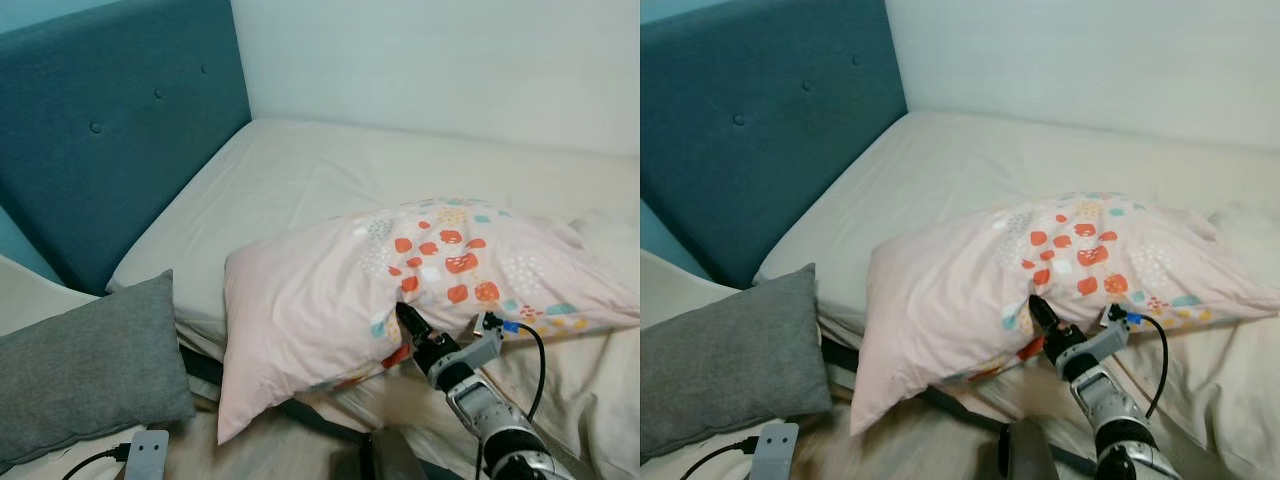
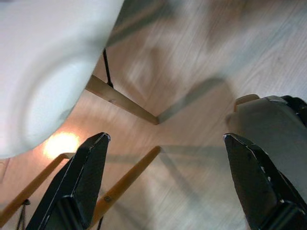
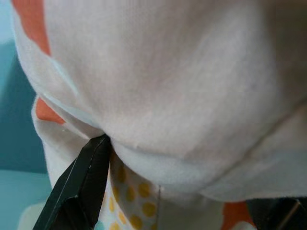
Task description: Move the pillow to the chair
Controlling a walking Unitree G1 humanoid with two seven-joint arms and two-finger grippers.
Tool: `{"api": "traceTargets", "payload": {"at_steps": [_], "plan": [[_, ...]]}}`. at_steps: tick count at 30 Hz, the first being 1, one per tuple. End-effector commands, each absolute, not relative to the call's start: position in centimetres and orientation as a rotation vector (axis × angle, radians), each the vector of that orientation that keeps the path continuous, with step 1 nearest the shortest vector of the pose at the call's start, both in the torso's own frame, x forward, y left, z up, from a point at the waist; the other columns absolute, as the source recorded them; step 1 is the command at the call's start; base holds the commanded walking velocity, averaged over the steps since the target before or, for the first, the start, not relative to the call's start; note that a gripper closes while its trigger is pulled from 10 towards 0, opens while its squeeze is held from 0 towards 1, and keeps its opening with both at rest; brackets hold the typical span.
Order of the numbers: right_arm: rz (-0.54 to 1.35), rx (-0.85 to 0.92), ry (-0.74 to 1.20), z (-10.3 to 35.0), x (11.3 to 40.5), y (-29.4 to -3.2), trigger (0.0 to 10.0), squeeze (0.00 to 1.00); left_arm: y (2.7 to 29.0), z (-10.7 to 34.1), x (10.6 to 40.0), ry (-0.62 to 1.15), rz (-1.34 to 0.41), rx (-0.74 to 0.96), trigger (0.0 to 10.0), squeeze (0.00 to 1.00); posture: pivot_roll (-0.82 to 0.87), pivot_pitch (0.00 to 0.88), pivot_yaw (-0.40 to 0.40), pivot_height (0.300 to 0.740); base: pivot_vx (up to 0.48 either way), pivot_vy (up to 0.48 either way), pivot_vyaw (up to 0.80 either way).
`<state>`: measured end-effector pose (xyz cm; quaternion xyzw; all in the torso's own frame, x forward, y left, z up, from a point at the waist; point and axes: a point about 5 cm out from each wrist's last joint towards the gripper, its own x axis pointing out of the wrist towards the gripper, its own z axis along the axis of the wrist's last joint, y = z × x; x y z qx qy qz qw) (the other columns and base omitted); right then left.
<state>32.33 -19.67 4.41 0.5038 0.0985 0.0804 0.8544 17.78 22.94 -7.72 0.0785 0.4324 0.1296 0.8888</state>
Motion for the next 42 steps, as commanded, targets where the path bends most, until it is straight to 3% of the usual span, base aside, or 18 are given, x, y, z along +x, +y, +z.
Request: {"api": "traceTargets", "payload": {"at_steps": [1, 2, 19, 23, 33, 42], "plan": [[0.153, 1.091, 0.182, 4.8, 32.8, -19.2, 10.0, 0.00, 23.9, -7.7, 17.2, 0.909, 0.277, 0.199, 10.0, 0.00, -0.12, 0.082, 0.087, 0.585, 0.000, 0.000, 0.00], [0.140, 1.108, 0.169, 5.1, 33.1, -19.3, 0.0, 0.00, 24.1, -7.7, 17.1, 0.908, 0.281, 0.201, 10.0, 0.00, -0.12, 0.082, 0.087, 0.585, 0.000, 0.000, 0.00], [0.216, 0.968, 0.178, 7.0, 35.0, -17.2, 0.0, 0.00, 24.7, -7.4, 17.2, 0.881, 0.302, 0.206, 10.0, 0.00, -0.08, 0.064, 0.064, 0.585, 0.000, 0.000, 0.00], [0.337, 0.975, 0.024, 9.9, 36.2, -17.1, 0.0, 0.00, 25.1, -6.7, 18.5, 0.829, 0.333, 0.180, 10.0, 0.00, -0.08, 0.062, 0.066, 0.590, 0.000, 0.000, 0.00], [0.498, 0.945, -0.130, 14.2, 37.6, -16.6, 0.0, 0.00, 26.0, -4.5, 21.7, 0.715, 0.401, 0.109, 10.0, 0.00, -0.09, 0.058, 0.064, 0.623, 0.000, 0.000, 0.00], [0.666, 0.893, -0.303, 19.6, 38.3, -15.4, 0.0, 0.00, 24.7, -3.8, 23.3, 0.662, 0.370, 0.092, 10.0, 0.00, -0.11, 0.052, 0.071, 0.656, -0.267, 0.000, 0.00]]}}
